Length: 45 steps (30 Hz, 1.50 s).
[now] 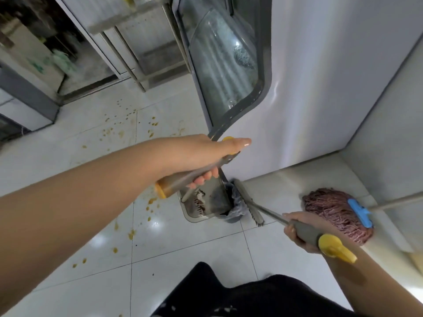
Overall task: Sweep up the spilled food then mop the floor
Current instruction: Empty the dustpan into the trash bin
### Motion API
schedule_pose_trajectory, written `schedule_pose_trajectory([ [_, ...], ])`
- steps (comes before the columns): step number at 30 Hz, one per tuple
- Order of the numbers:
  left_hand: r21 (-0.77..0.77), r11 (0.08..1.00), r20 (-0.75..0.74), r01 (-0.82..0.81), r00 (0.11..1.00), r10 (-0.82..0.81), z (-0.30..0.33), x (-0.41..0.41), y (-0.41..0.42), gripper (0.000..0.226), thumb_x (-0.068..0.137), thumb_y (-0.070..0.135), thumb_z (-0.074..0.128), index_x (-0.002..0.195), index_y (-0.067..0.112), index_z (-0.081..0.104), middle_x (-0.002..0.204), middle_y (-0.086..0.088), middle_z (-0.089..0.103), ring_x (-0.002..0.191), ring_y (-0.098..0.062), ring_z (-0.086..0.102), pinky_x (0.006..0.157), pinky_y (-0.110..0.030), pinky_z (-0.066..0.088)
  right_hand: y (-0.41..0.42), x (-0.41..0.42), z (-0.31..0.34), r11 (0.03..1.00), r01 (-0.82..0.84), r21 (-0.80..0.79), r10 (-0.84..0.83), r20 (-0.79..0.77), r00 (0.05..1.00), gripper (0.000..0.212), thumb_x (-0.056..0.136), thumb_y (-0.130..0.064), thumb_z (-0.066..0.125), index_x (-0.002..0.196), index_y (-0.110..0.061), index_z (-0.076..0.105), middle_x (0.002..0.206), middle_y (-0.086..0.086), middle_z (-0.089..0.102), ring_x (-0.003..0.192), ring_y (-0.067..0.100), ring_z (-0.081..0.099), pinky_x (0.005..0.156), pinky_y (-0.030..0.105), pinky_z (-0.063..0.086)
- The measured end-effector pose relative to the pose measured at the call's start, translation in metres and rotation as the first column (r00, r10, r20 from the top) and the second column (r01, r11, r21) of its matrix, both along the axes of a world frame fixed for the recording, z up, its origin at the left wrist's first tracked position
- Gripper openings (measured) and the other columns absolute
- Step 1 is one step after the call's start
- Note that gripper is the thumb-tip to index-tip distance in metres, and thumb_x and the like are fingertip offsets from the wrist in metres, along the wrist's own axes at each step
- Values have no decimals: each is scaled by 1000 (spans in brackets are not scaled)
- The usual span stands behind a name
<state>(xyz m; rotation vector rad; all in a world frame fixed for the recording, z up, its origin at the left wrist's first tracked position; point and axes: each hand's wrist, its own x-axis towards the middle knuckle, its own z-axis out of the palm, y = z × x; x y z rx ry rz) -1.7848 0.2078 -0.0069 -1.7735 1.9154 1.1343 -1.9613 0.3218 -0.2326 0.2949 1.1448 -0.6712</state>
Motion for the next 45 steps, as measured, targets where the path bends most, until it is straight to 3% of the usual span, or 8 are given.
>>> schedule_pose_trajectory([
  [4,197,980,-52,-36,998,47,2,10,2,75,31,74,64,67,8,60,45,2,51,35,-10,47,38,-17,42,2,3,0,1000,-7,0,7,13,1000,24,98,-12,41,75,-4,40,36,6,41,22,11,42,28,12,40],
  [7,184,983,-33,-6,999,12,-3,12,7,50,53,56,74,64,11,55,42,4,46,33,-8,42,37,-16,40,5,6,1,1000,-5,8,5,0,1000,25,98,-12,40,74,-4,39,35,6,39,20,11,40,27,12,38],
  [11,187,982,-35,8,999,-2,-9,2,8,33,84,33,66,63,11,51,41,4,45,32,-7,41,37,-16,39,8,9,3,1000,0,-6,0,-7,1000,27,98,-12,40,72,-4,39,34,6,40,20,12,40,26,12,38],
  [21,321,947,-184,24,982,37,-25,-35,17,22,89,19,61,73,4,55,42,-1,54,39,-12,59,38,-17,45,15,10,4,999,35,-12,-34,55,998,29,98,-11,39,71,-1,40,37,8,42,22,11,43,27,14,40],
  [27,348,931,-221,-109,956,195,-16,-32,5,36,65,44,65,71,12,48,37,7,36,27,-5,32,30,-12,28,16,11,-4,998,63,-5,-63,-13,998,31,98,-12,42,68,-4,40,36,7,42,20,11,42,25,14,38],
  [31,319,945,-190,-69,972,135,-17,-39,5,34,83,41,62,71,12,48,37,7,36,27,-5,32,32,-10,29,10,13,-9,997,20,-68,-28,-115,993,28,98,-8,39,70,-7,39,61,7,44,22,7,45,27,15,38],
  [36,364,931,-174,16,983,51,-40,-54,32,32,85,38,63,74,10,52,38,6,39,29,-5,35,34,-11,33,17,9,0,997,79,-8,-78,42,996,24,96,-11,44,75,-1,43,38,10,45,23,14,46,27,16,41],
  [45,286,951,-221,-119,957,186,-24,-47,14,35,85,37,63,66,15,46,38,6,38,28,-5,33,31,-12,30,22,16,-3,995,102,11,-102,-15,995,31,98,-12,41,70,-1,40,33,8,42,19,12,42,23,15,36],
])
